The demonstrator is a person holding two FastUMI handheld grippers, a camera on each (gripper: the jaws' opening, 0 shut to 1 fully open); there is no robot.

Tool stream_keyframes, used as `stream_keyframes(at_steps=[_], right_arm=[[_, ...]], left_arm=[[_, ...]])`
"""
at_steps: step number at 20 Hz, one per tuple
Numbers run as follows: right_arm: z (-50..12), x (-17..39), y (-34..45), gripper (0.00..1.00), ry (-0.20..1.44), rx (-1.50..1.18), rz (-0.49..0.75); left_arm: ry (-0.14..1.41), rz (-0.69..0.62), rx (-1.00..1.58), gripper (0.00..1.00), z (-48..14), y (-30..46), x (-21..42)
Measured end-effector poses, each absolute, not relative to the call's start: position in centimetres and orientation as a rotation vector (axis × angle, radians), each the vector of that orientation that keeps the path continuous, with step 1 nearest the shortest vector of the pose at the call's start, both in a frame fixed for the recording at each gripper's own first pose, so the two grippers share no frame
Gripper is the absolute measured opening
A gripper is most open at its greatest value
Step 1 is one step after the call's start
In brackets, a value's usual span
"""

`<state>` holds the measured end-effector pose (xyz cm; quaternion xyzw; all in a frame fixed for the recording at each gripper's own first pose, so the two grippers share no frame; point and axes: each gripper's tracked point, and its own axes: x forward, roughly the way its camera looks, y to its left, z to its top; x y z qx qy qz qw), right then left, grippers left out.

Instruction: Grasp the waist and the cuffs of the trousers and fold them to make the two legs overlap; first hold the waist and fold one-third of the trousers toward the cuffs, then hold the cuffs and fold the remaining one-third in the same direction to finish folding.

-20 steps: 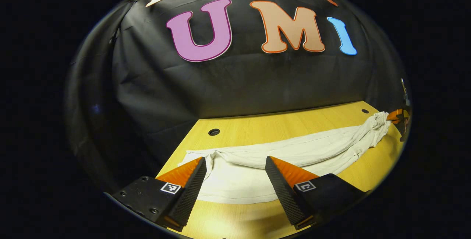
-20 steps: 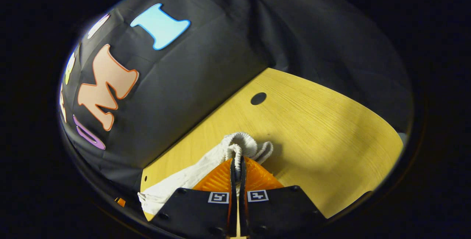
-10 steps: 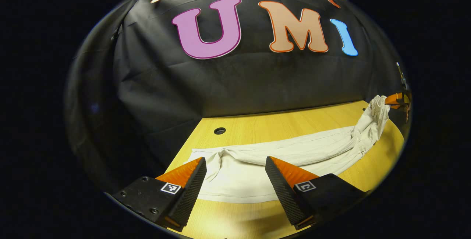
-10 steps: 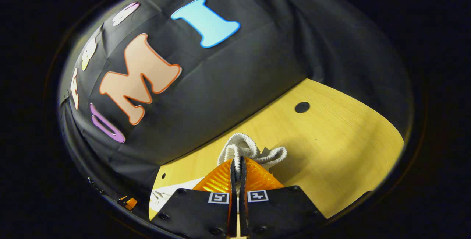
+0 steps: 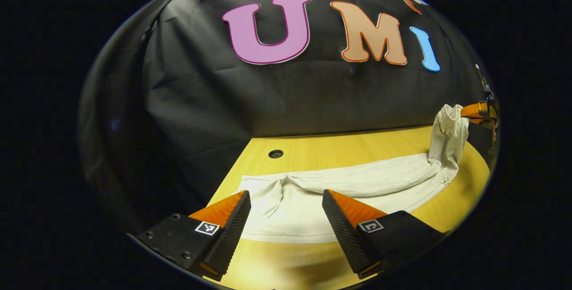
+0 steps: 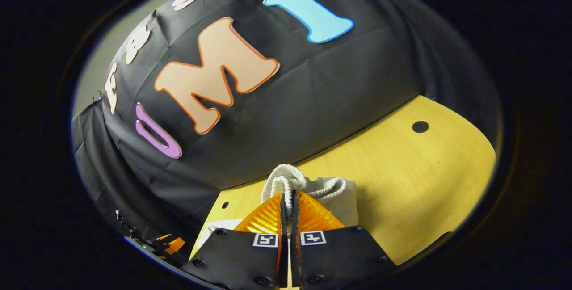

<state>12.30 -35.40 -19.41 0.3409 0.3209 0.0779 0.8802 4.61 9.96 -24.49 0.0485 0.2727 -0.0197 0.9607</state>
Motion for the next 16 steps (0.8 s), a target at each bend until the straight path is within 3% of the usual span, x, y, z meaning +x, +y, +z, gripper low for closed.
stream_keyframes(at_steps=[3, 4, 5, 6, 11, 12, 16], right_arm=[[-19.4, 12.4, -35.5, 0.00, 0.679, 0.701, 0.213], [-19.3, 12.4, -35.7, 0.04, 0.687, 0.707, 0.227], [-19.1, 12.5, -36.0, 0.00, 0.697, 0.710, 0.242], [-19.1, 12.6, -36.2, 0.04, 0.703, 0.702, 0.257], [-19.1, 12.7, -36.0, 0.04, 0.790, 0.644, 0.321], [-18.9, 12.9, -36.3, 0.00, 0.811, 0.634, 0.332], [-18.8, 12.7, -36.8, 0.04, 0.904, 0.533, 0.353]], left_arm=[[0.559, -0.031, 0.089, 0.96, -24.8, 11.7, 4.3], [0.560, -0.029, 0.090, 0.96, -24.9, 12.3, 4.3], [0.562, -0.027, 0.091, 0.96, -24.9, 13.0, 4.1], [0.564, -0.024, 0.092, 0.96, -25.0, 13.5, 4.0], [0.576, -0.016, 0.085, 0.96, -25.4, 16.2, 3.1], [0.577, -0.016, 0.085, 0.96, -25.6, 16.4, 3.0], [0.586, -0.017, 0.074, 0.96, -26.2, 18.1, 2.7]])
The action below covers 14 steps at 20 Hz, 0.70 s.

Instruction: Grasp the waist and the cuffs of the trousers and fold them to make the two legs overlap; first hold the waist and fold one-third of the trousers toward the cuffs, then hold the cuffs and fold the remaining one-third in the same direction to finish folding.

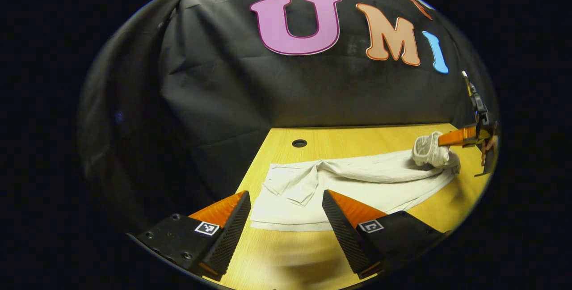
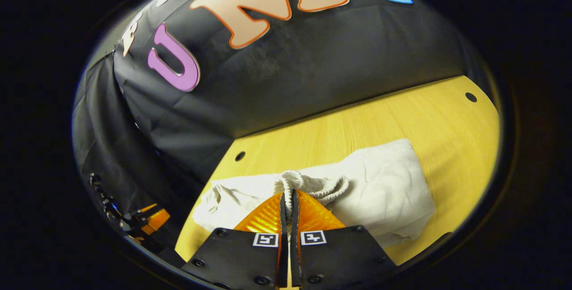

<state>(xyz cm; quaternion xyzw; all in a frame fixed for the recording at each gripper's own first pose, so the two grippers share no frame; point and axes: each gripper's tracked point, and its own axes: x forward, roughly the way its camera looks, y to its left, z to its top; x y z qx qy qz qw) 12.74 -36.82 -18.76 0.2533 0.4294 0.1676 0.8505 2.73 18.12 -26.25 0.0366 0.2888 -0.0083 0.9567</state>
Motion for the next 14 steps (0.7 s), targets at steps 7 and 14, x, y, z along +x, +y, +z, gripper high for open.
stream_keyframes(at_steps=[7, 14], right_arm=[[-14.8, 14.4, -39.5, 0.70, 0.974, 0.518, 0.385], [-13.9, 13.8, -44.8, 0.96, 0.934, 0.451, 0.229]], left_arm=[[0.614, -0.025, 0.006, 0.96, -29.4, 19.5, 3.9], [0.652, -0.018, -0.069, 0.96, -33.3, 21.0, 6.5]])
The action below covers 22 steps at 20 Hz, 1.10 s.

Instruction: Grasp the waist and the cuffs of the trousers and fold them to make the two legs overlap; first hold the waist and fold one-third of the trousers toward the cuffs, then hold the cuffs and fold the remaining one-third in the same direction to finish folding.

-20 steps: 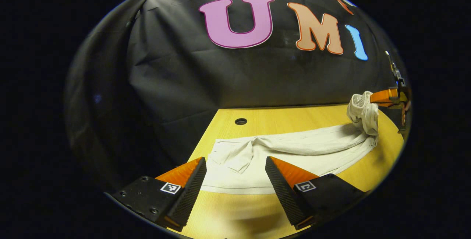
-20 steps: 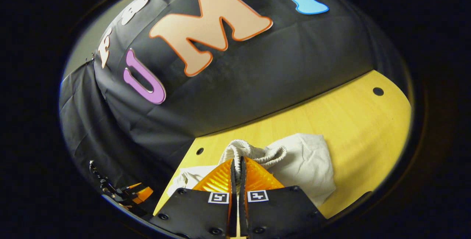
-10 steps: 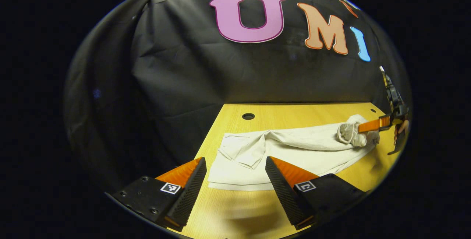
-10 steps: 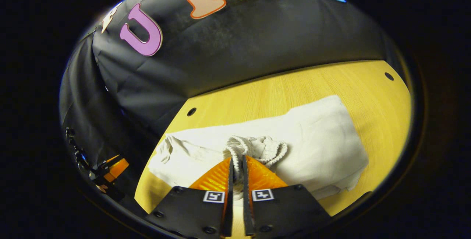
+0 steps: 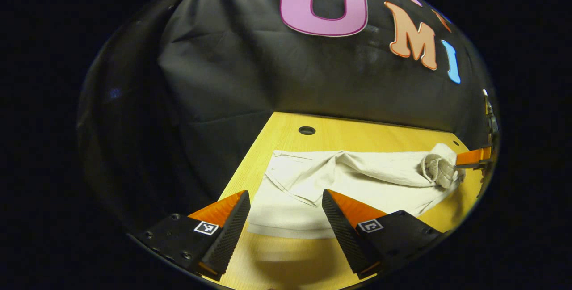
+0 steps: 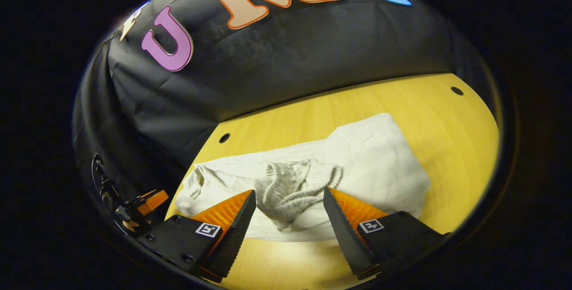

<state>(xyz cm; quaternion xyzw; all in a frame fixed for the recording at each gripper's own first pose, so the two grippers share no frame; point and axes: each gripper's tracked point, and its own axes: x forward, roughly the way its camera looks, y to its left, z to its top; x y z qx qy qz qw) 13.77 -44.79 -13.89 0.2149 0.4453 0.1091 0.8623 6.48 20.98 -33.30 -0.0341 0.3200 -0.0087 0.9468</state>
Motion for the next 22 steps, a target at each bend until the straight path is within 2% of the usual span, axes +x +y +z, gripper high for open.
stream_keyframes(at_steps=[7, 10, 11, 18, 19, 20, 21, 22], right_arm=[[-12.8, 11.5, -50.2, 0.96, 0.909, 0.464, 0.077], [-11.9, 11.0, -51.6, 0.96, 0.889, 0.468, 0.051], [-11.8, 10.7, -52.0, 0.91, 0.885, 0.468, 0.041], [-12.0, 9.6, -53.3, 0.91, 0.902, 0.444, 0.017], [-12.0, 9.6, -53.3, 0.91, 0.903, 0.447, 0.019], [-12.1, 9.6, -53.3, 0.91, 0.905, 0.450, 0.022], [-12.1, 9.6, -53.3, 0.91, 0.907, 0.450, 0.024], [-12.2, 9.6, -53.4, 0.96, 0.908, 0.449, 0.029]], left_arm=[[0.746, -0.053, -0.106, 0.96, -38.4, 20.9, 7.9], [0.766, -0.039, -0.127, 0.96, -39.7, 20.8, 8.1], [0.779, -0.035, -0.130, 0.96, -40.3, 20.8, 7.9], [0.803, -0.021, -0.052, 0.96, -41.2, 21.4, 7.5], [0.812, -0.030, -0.033, 0.93, -40.9, 21.5, 7.3], [0.799, -0.054, -0.042, 0.86, -40.5, 21.2, 7.7], [0.812, -0.073, -0.048, 0.73, -40.8, 20.5, 7.6], [0.806, -0.089, -0.057, 0.59, -40.8, 19.5, 7.6]])
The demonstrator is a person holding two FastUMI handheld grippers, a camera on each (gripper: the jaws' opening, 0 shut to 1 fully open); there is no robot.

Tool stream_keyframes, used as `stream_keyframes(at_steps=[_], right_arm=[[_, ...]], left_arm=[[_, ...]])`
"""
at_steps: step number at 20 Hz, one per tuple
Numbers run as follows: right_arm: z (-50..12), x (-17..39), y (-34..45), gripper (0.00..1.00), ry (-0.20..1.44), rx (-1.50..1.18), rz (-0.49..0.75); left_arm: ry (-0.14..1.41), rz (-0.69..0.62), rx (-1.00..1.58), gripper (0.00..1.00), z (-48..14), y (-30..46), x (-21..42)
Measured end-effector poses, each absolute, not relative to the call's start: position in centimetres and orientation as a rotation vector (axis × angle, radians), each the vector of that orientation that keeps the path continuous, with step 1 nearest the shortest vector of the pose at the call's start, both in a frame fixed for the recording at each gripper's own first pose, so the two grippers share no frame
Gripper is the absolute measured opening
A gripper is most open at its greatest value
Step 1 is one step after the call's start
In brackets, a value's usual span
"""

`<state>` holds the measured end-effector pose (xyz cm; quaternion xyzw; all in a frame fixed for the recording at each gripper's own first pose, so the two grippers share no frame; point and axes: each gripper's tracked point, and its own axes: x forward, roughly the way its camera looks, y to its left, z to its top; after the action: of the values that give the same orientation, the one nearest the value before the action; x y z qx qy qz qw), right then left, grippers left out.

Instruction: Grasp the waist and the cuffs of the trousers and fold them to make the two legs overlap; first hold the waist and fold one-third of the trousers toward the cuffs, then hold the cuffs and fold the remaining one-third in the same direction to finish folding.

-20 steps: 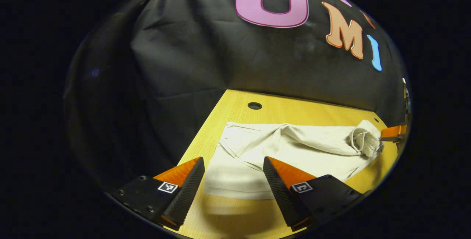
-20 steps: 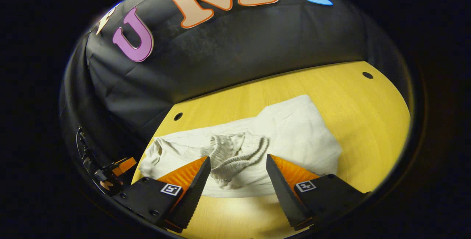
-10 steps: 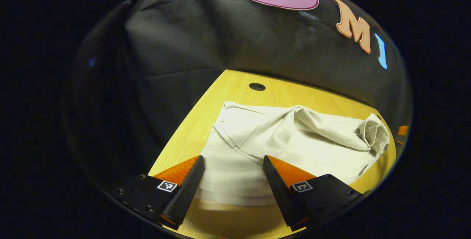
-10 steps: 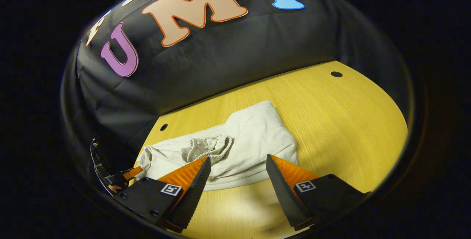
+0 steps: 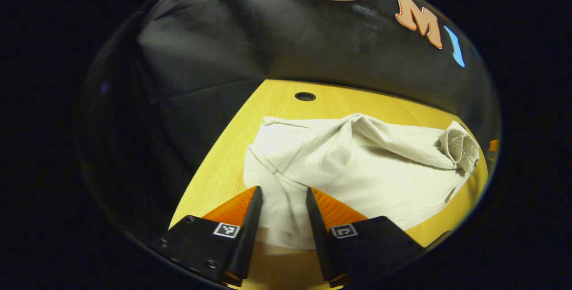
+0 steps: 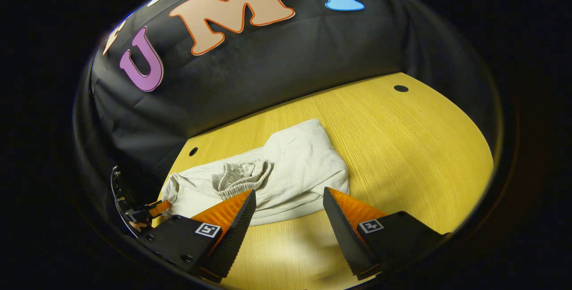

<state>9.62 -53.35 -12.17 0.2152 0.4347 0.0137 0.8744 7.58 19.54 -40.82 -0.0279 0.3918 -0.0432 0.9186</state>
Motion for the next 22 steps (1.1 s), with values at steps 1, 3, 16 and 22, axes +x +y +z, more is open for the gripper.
stream_keyframes(at_steps=[1, 3, 16, 22], right_arm=[[-12.2, 9.6, -53.2, 0.96, 0.910, 0.450, 0.034], [-12.2, 9.4, -53.3, 0.96, 0.916, 0.447, 0.044], [-11.7, 8.6, -56.8, 0.96, 0.925, 0.460, 0.110], [-10.9, 8.4, -58.2, 0.97, 0.912, 0.497, 0.152]], left_arm=[[0.794, -0.103, -0.080, 0.51, -40.9, 18.7, 7.9], [0.781, -0.090, -0.121, 0.15, -40.7, 18.4, 7.9], [0.629, -0.095, -0.187, 0.00, -32.6, 14.9, 9.9], [0.560, -0.157, -0.260, 0.00, -27.9, 9.6, 11.4]])
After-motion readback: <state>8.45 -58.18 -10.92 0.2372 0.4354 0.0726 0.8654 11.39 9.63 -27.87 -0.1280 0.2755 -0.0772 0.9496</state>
